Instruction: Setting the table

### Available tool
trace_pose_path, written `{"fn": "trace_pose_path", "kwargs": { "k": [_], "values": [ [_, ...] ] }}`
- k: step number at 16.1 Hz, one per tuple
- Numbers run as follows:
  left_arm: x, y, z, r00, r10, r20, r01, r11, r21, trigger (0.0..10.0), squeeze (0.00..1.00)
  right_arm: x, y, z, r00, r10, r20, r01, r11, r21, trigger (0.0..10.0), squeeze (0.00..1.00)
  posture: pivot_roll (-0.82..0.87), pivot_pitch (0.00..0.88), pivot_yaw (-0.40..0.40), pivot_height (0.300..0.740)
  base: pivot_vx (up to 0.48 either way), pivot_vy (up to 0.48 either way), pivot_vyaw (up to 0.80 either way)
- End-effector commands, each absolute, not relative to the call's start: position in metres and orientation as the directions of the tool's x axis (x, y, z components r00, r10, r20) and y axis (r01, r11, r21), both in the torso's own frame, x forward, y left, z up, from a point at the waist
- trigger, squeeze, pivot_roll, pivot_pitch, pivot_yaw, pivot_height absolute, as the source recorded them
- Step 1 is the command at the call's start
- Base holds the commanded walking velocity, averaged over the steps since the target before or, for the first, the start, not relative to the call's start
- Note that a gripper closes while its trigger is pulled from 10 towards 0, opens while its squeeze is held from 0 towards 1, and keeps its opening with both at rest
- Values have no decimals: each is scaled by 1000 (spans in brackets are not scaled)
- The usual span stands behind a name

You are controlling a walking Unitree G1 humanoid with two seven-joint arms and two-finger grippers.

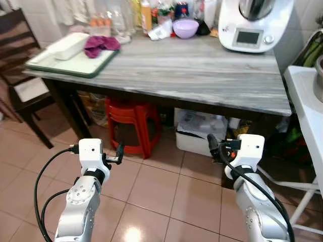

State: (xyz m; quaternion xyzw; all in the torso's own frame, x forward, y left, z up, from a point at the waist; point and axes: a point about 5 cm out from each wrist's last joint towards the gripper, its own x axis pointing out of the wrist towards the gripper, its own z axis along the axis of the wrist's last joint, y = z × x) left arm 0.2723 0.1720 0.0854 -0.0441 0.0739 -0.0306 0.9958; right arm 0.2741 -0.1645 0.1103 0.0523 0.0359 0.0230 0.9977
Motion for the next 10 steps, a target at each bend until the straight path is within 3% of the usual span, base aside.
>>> {"fn": "trace_pose_path", "kwargs": {
  "k": [1,3,5,10],
  "values": [
    [271,175,89,989,-54,-139,42,995,-89,10000,0,272,-165,117,998,46,-41,-42,995,90,10000,0,-124,88,48,740,0,0,0],
    [268,175,89,988,-52,-143,40,996,-86,10000,0,271,-166,119,998,43,-38,-40,996,84,10000,0,-125,90,47,740,0,0,-234],
    [266,175,87,986,-50,-156,38,996,-80,10000,0,271,-166,117,998,41,-41,-37,996,84,10000,0,-122,90,49,740,0,0,-800],
    [266,175,89,985,-55,-161,44,996,-72,10000,0,272,-164,118,998,43,-38,-39,995,90,10000,0,-120,90,55,740,-253,0,-683]
  ]
}}
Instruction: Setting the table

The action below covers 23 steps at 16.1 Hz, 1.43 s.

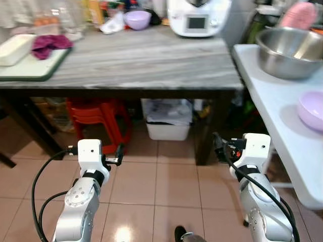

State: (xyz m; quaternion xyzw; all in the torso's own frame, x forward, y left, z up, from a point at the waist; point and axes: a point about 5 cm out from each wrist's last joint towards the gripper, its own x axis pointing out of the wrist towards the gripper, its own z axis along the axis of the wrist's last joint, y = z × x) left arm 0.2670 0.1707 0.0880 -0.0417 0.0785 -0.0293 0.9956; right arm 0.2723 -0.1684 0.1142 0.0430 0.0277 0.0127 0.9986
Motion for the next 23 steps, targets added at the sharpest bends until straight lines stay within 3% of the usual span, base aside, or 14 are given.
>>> {"fn": "trace_pose_path", "kwargs": {
  "k": [1,23],
  "values": [
    [265,175,89,985,-55,-162,44,997,-70,10000,0,272,-164,118,998,43,-38,-39,995,91,10000,0,-120,90,56,740,0,0,-406],
    [261,176,90,983,-58,-175,49,997,-54,10000,0,272,-161,126,998,61,-10,-60,995,81,10000,0,-117,94,57,740,-144,0,-18]
  ]
}}
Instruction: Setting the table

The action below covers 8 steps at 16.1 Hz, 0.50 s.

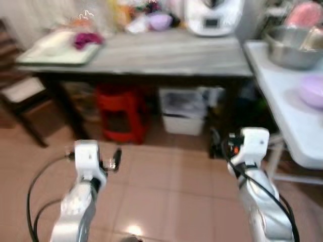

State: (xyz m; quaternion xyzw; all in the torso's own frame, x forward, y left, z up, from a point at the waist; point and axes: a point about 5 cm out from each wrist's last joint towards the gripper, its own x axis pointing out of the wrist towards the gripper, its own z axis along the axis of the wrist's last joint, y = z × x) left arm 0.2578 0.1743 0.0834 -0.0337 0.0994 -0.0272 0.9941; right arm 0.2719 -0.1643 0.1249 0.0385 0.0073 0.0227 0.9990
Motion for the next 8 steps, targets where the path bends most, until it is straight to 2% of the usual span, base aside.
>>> {"fn": "trace_pose_path", "kwargs": {
  "k": [1,8],
  "values": [
    [262,176,90,983,-57,-174,49,997,-54,10000,0,273,-161,127,998,61,-10,-60,995,81,10000,0,-117,94,57,740,-247,0,0],
    [266,175,99,991,-79,-106,72,995,-72,10000,0,273,-161,129,998,67,-2,-66,995,77,10000,0,-118,87,55,740,0,0,0]
  ]
}}
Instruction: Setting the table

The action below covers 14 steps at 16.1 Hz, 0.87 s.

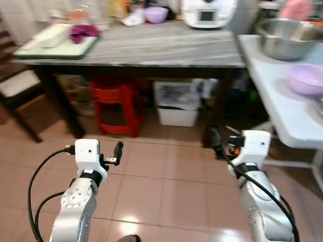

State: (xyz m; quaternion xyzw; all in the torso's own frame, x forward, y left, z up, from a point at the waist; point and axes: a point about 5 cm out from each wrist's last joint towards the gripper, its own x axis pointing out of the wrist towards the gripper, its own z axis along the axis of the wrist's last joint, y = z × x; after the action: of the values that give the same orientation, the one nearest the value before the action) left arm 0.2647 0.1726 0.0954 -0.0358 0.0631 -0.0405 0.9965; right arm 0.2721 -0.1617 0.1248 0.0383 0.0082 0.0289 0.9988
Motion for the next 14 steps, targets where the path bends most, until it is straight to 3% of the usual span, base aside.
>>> {"fn": "trace_pose_path", "kwargs": {
  "k": [1,4,14],
  "values": [
    [267,173,100,989,-110,-98,102,992,-79,10000,0,273,-160,130,998,70,3,-70,995,76,10000,0,-119,88,54,740,0,0,0],
    [267,171,101,989,-115,-88,108,991,-80,10000,0,274,-161,131,997,72,4,-72,995,75,10000,0,-120,88,54,740,0,0,0],
    [266,170,101,986,-134,-94,127,988,-83,10000,0,272,-158,131,998,69,6,-69,994,81,10000,0,-122,96,65,740,0,-316,0]
  ]
}}
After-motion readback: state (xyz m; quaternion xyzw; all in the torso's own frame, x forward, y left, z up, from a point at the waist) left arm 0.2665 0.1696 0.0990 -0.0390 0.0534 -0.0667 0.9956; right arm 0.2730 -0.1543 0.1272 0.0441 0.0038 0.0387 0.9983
